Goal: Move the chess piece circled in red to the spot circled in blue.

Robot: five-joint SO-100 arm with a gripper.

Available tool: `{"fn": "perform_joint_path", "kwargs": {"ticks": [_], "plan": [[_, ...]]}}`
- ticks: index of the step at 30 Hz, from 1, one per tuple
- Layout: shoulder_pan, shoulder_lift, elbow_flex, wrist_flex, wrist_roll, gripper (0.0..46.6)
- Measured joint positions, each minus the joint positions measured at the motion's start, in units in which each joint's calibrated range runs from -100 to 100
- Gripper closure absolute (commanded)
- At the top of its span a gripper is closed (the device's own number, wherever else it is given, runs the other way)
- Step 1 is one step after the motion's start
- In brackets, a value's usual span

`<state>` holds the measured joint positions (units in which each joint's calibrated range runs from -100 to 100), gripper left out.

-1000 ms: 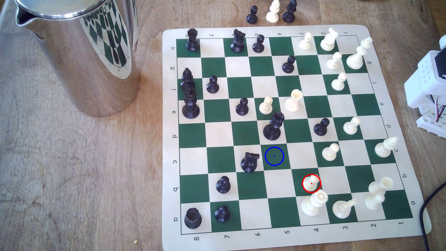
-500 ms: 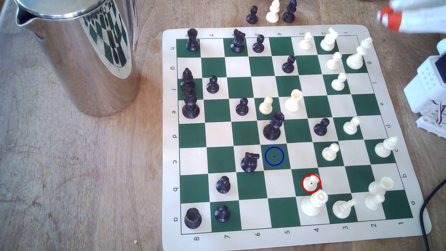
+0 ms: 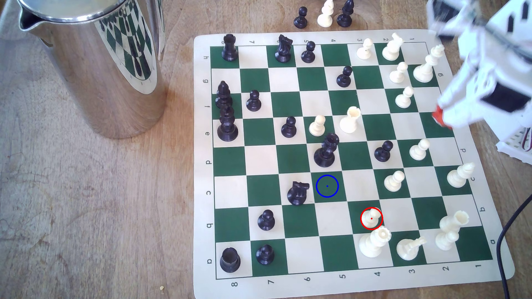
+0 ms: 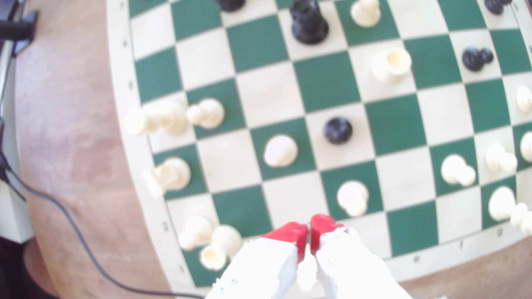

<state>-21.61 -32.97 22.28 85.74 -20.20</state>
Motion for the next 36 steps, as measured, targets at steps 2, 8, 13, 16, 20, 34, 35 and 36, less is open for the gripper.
{"fn": "perform_joint_path", "kwargs": {"ticks": [2, 8, 13, 16, 20, 34, 35, 36], "plan": [[-1.3, 4.8, -1.6, 1.1, -0.6, 44.2], [-3.2, 10.1, -5.0, 1.2, -2.0, 41.9], [-3.1, 14.7, -7.1, -0.6, -2.2, 34.4], [-3.3, 15.8, -7.2, -2.8, -2.4, 31.2], [-4.6, 17.2, -7.2, -3.6, -2.4, 30.0], [-8.3, 24.8, -7.8, -8.0, -2.4, 30.9], [-8.4, 24.8, -7.8, -8.6, -2.4, 30.9], [-8.5, 24.8, -7.8, -9.6, -2.4, 31.1]]}}
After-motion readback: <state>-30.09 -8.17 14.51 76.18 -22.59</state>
